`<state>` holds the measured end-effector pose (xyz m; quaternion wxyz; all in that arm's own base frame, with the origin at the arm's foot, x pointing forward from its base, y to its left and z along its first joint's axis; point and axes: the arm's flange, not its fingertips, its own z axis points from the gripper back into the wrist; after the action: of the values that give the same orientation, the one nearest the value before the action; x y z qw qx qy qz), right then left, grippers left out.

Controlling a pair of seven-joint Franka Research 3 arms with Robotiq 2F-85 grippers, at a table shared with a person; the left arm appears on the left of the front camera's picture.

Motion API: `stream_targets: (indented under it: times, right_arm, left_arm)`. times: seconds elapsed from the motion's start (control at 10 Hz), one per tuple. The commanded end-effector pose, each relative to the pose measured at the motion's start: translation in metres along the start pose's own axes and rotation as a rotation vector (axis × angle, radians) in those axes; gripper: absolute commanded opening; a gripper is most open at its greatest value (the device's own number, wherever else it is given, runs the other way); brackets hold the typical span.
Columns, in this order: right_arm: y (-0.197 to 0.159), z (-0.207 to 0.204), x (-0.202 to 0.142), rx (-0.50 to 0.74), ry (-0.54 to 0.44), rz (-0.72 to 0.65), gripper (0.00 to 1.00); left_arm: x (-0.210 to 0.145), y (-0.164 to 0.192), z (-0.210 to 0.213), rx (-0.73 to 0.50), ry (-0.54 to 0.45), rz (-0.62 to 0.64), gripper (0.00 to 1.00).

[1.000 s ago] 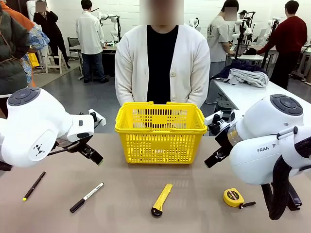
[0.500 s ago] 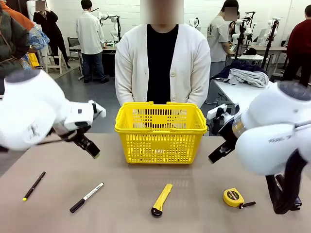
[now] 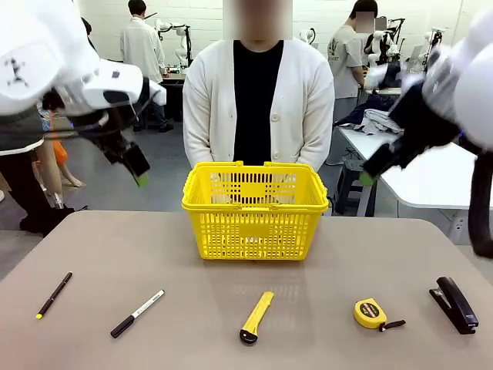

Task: Place the items the person wants into the basket.
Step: Pick up the item the person points to and place it in the Market Basket.

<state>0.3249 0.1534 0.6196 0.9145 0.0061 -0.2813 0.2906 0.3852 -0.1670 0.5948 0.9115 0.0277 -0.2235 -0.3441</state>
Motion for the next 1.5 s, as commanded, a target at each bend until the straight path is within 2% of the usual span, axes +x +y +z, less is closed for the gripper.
stream_targets:
  times: [0.0,0.1,0.2,0.7,0.8,0.9,1.0,1.1,1.4]
  right_arm:
    - [0.011,0.018,0.017,-0.052,0.002,-0.006,1.0]
    - [0.014,0.025,0.018,-0.055,-0.011,-0.006,1.0]
    - [0.007,0.025,0.012,-0.011,-0.021,0.007,1.0]
    - [0.011,0.028,0.015,-0.015,-0.016,0.004,1.0]
    - [-0.019,0.026,-0.002,0.21,0.072,0.079,1.0]
    - [-0.049,0.025,-0.021,0.366,0.078,0.111,1.0]
    - [-0.078,0.024,-0.04,0.464,0.045,0.151,1.0]
    - [-0.104,0.026,-0.067,0.531,0.035,0.189,1.0]
    - [-0.149,0.063,-0.132,0.599,-0.201,0.154,1.0]
  left_arm:
    - [0.005,0.007,0.013,0.015,-0.013,0.001,1.0]
    - [0.005,0.007,0.022,0.023,-0.023,0.0,1.0]
    - [0.005,0.004,0.012,0.008,-0.016,0.005,1.0]
    - [0.005,0.004,0.012,0.008,-0.016,0.005,1.0]
    - [0.006,0.004,0.013,0.008,-0.014,0.006,1.0]
    - [-0.011,0.041,0.02,-0.184,-0.072,-0.027,1.0]
    - [-0.03,0.07,0.027,-0.312,-0.12,-0.053,1.0]
    - [-0.056,0.094,0.041,-0.356,-0.168,-0.075,1.0]
    - [-0.12,0.137,0.075,-0.373,-0.275,-0.07,1.0]
